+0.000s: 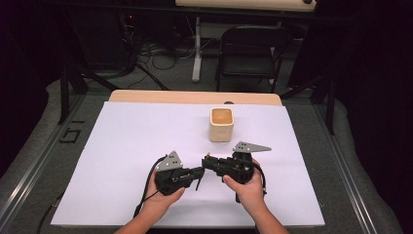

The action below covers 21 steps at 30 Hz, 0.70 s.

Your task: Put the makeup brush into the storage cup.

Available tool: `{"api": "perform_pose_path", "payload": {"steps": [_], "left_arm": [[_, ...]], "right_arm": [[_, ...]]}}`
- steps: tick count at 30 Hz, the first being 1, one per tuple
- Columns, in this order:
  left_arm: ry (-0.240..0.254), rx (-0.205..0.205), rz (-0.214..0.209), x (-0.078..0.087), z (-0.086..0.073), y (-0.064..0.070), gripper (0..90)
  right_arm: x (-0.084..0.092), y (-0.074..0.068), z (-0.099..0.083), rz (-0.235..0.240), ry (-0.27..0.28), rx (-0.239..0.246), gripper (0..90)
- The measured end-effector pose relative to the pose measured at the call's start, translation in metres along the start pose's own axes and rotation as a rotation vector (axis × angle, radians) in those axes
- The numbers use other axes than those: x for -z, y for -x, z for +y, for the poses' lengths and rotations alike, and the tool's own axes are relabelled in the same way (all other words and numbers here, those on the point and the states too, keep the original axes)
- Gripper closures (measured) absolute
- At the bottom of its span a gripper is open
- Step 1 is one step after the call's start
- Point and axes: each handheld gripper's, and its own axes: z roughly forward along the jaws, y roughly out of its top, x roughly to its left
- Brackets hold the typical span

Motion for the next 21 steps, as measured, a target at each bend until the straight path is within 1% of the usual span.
{"api": "perform_pose_path", "payload": {"steps": [5, 6, 8, 13, 21], "left_arm": [[0.003, -0.003, -0.002, -0.0001, 0.0001, 0.0008, 83.9], [0.005, -0.002, -0.001, -0.0001, 0.0001, 0.0009, 83.9], [0.005, -0.004, -0.001, -0.0001, 0.0002, 0.0009, 83.9], [0.0, -0.006, -0.008, -0.0005, 0.0, 0.0012, 83.9], [0.0, -0.005, -0.004, -0.0005, 0.0, 0.001, 83.9]], "right_arm": [[-0.0002, 0.0001, -0.0003, 0.004, 0.005, -0.007, 77.2], [0.0009, 0.0002, 0.0001, 0.004, -0.01, -0.007, 77.6], [0.0, 0.0002, -0.0004, 0.004, 0.007, -0.012, 78.3], [0.0004, 0.0011, -0.0006, 0.007, -0.004, -0.015, 80.7], [-0.0002, 0.0013, -0.0008, 0.014, 0.0, -0.023, 83.4]]}}
